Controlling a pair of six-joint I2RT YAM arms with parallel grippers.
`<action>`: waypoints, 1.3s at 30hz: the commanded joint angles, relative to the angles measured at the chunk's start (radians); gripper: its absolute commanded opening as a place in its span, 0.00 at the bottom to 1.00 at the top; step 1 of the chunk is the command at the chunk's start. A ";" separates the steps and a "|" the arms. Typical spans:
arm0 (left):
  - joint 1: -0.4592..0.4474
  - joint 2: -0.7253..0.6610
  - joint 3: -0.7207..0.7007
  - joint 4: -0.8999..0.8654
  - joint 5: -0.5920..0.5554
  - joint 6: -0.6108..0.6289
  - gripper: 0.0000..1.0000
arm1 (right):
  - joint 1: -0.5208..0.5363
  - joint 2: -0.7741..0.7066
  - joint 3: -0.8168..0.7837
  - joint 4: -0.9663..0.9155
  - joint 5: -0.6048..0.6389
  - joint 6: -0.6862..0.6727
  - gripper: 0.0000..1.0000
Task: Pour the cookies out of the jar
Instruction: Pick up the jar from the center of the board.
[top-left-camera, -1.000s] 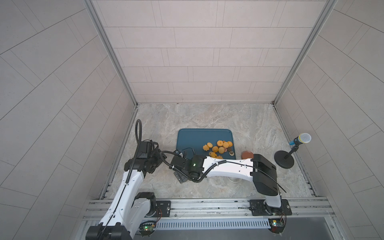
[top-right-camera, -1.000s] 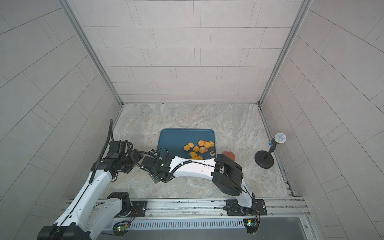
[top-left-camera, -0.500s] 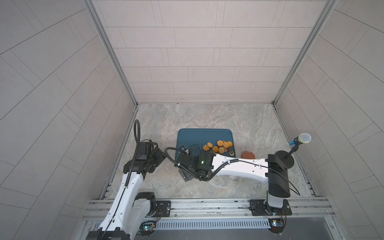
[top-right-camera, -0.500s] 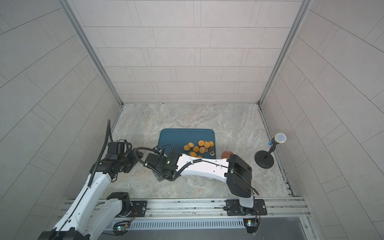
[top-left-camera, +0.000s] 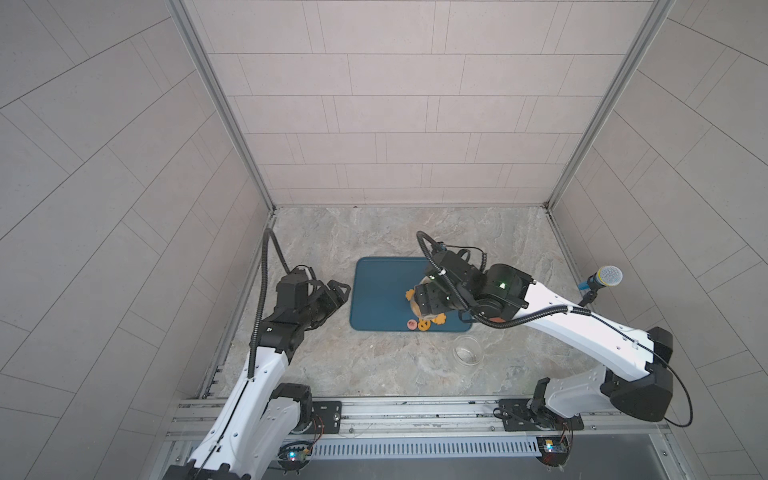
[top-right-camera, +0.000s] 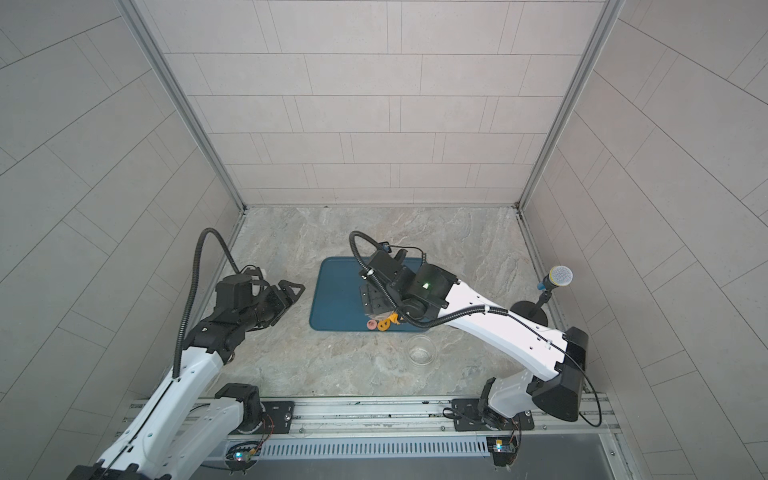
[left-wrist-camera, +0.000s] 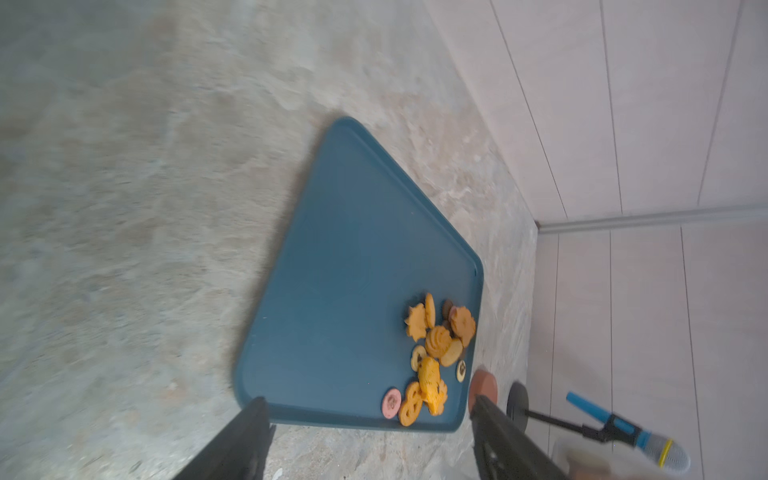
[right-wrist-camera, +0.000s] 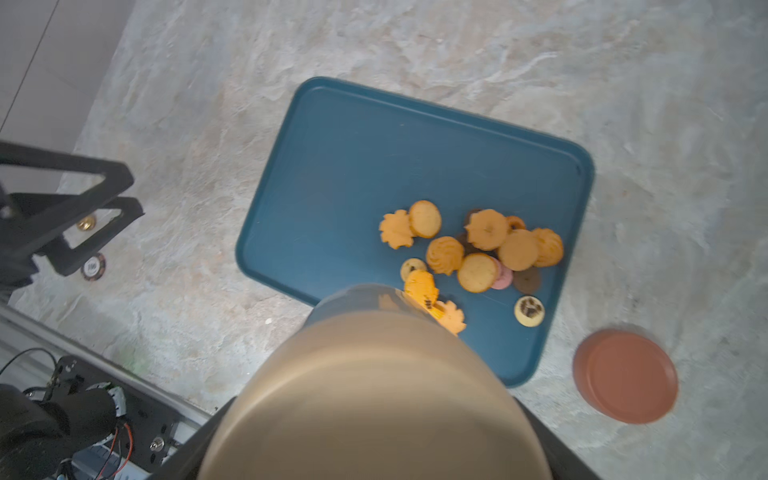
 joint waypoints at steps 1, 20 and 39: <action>-0.188 0.028 0.041 0.133 -0.049 0.156 0.81 | -0.070 -0.086 -0.004 -0.006 -0.065 0.020 0.00; -0.557 -0.052 -0.024 0.443 0.093 0.672 1.00 | -0.195 -0.149 -0.005 0.111 -0.490 0.044 0.00; -0.566 -0.012 -0.073 0.598 0.172 0.650 0.99 | -0.144 -0.111 0.003 0.288 -0.680 0.137 0.00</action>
